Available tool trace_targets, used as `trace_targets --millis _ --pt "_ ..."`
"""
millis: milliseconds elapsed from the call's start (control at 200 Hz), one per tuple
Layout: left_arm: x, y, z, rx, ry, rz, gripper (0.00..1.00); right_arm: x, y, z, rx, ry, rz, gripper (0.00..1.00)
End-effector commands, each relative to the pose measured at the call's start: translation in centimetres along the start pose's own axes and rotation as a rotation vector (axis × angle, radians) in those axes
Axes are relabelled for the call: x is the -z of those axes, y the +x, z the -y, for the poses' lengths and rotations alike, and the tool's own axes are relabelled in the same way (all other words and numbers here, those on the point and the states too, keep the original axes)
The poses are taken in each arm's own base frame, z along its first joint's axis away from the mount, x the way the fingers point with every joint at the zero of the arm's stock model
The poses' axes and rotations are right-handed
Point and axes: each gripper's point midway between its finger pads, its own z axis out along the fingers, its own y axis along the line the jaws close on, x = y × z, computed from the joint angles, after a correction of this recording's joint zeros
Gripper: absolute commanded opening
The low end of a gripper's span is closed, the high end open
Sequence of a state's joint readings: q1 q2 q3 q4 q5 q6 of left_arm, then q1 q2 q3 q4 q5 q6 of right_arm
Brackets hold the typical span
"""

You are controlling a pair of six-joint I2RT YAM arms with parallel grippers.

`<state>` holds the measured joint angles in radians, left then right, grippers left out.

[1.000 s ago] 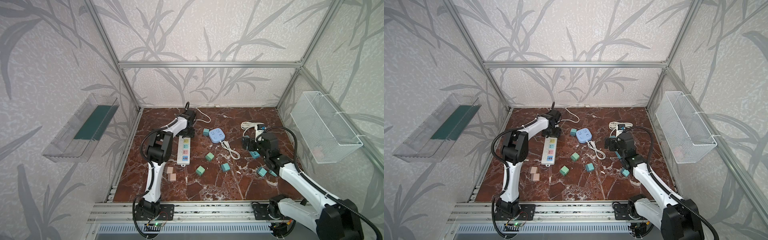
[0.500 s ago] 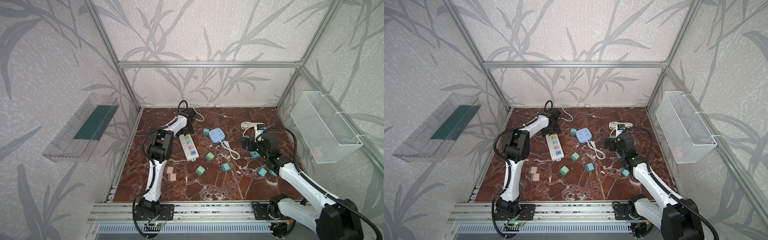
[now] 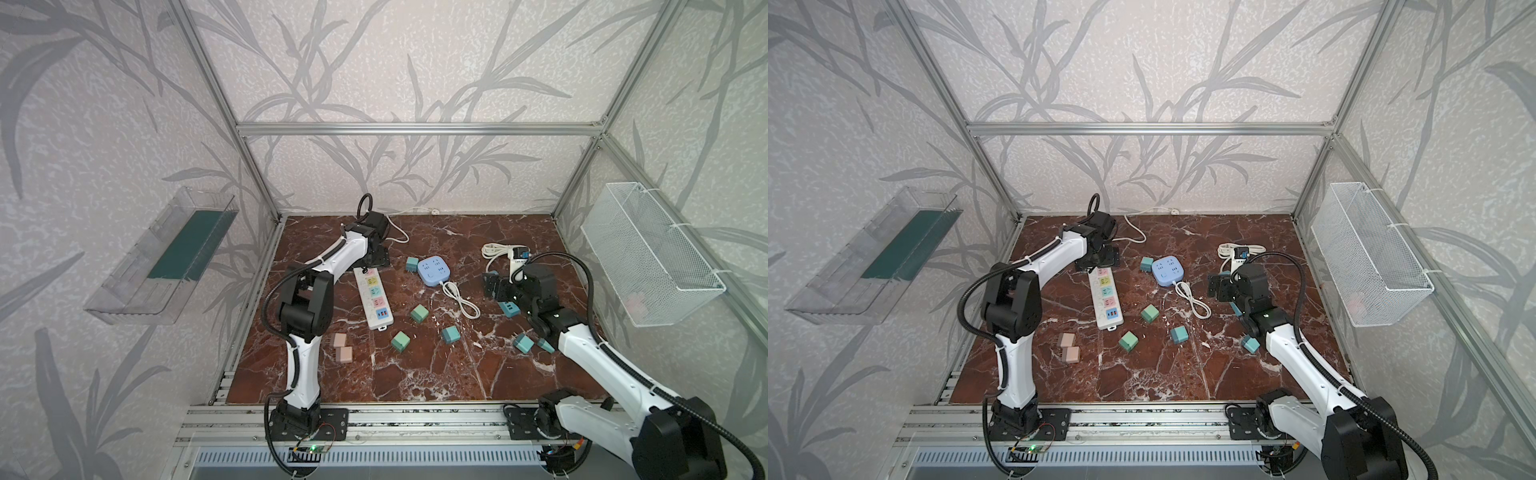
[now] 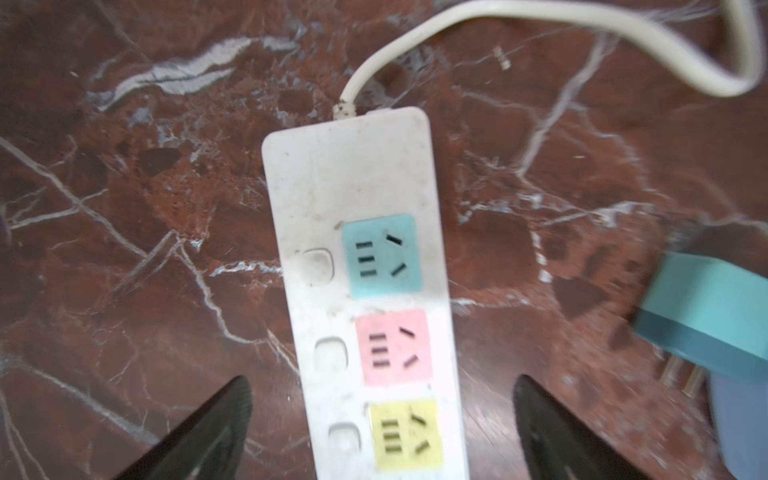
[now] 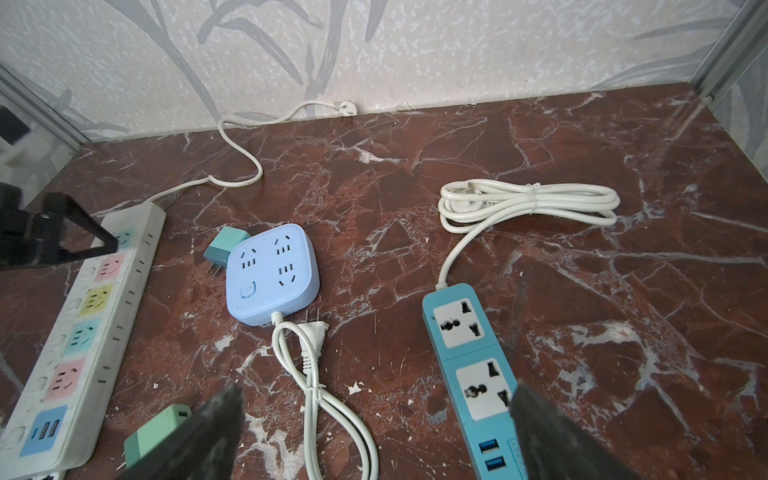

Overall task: Insert the plug
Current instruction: 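Release the strip and grasp the green USB charger with the left gripper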

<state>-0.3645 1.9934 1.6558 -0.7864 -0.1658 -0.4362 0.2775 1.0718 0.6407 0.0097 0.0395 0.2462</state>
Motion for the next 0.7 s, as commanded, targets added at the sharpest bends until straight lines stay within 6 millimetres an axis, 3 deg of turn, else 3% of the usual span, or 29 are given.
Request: trace_targets --millis 0,155,250,495,600,695 --pt "4.1 1.6 3.6 -0.236 0.1 0.087 0.87 0.9 -1.7 -0.2 0.0 -0.003 0.038 0.99" --pt "5.9 8.0 10.4 -0.577 0.25 0.075 0.8 0.8 -1.8 0.6 -0.007 0.042 0.053 0.99" --pt "6.2 10.9 12.8 -0.707 0.274 0.032 0.78 0.8 -1.7 1.7 -0.003 0.102 0.046 0.99" --pt "4.0 14.1 16.5 -0.831 0.307 -0.09 0.77 1.0 -1.7 1.4 -0.012 0.072 0.049 0.99" --pt "2.2 14.2 16.3 -0.834 0.24 -0.107 0.77 1.2 -1.5 2.3 -0.009 0.125 0.043 0.99" --pt "2.2 14.9 16.1 -0.838 0.24 -0.138 0.77 1.4 -1.6 2.8 -0.015 0.143 0.052 0.99"
